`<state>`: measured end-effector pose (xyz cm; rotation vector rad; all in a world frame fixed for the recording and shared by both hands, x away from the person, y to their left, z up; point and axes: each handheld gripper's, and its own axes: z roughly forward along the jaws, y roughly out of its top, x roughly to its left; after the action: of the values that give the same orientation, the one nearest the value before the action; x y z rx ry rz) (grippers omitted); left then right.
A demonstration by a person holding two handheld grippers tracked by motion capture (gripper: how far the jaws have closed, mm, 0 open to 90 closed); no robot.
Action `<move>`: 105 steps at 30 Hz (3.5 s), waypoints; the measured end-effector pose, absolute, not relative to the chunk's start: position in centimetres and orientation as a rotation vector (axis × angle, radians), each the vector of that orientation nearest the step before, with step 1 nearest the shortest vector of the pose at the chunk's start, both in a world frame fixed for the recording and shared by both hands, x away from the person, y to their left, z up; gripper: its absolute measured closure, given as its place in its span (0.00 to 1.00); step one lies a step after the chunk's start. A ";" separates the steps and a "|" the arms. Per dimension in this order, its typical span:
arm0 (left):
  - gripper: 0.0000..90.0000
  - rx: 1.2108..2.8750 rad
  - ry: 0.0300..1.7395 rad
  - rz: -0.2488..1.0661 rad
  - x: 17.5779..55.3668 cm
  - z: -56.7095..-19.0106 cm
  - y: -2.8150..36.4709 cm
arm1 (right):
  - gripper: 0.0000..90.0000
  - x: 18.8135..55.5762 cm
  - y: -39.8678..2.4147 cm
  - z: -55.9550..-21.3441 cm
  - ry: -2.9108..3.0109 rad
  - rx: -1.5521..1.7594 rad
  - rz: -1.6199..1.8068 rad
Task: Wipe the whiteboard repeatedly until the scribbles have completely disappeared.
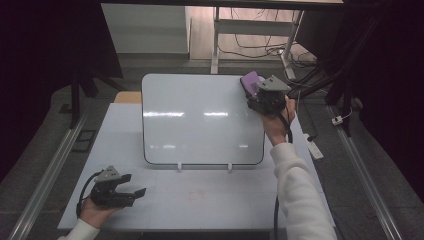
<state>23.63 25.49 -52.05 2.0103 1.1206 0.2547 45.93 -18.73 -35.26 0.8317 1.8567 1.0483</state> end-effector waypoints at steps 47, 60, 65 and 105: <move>0.22 2.001 1.129 0.228 24.0 -52.3 25.5 | 0.46 45.2 -17.1 -36.2 1.906 0.827 1.029; 0.22 2.001 1.128 0.232 24.0 -52.2 25.6 | 0.46 41.0 -15.7 -40.6 2.057 0.686 0.995; 0.22 2.001 1.126 0.233 23.9 -52.2 25.6 | 0.46 39.3 -17.0 -41.1 2.099 0.700 1.036; 0.23 1.997 1.028 0.260 23.9 -51.6 24.8 | 0.46 29.6 -19.5 -46.0 2.419 0.584 1.407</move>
<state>23.85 24.76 -51.56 1.9966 1.0283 0.2600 29.64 -19.46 -46.00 0.5838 2.4191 1.4065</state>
